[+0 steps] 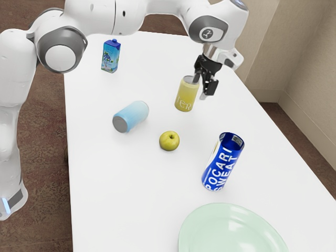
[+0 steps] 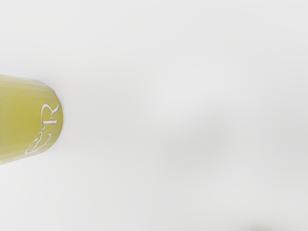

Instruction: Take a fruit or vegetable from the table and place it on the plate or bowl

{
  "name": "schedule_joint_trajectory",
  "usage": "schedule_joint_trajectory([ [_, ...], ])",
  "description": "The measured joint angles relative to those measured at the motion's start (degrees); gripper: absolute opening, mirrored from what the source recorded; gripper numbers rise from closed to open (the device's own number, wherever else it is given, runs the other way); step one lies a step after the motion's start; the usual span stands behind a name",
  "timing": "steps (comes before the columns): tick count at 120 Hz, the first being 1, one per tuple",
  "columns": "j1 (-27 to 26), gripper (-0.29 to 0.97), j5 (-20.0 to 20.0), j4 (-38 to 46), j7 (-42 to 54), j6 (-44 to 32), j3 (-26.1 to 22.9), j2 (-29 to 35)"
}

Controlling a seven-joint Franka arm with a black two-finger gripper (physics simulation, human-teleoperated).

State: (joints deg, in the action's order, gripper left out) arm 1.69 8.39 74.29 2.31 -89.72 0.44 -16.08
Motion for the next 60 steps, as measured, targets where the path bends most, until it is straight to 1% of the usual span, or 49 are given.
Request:
schedule_joint_trajectory([
  [33, -0.39, 0.68, -0.54, 0.92, -0.3, -1.21, -0.14, 0.32],
  [41, -1.05, 0.68, -0.93, 1.24, -1.67, -0.05, -0.16, 0.44],
  [55, -1.43, 0.68, -3.39, 1.47, -4.28, 4.19, -0.23, 0.58],
  [60, -2.3, 0.68, -3.79, 1.8, -4.9, 5.76, -0.22, 0.49],
])
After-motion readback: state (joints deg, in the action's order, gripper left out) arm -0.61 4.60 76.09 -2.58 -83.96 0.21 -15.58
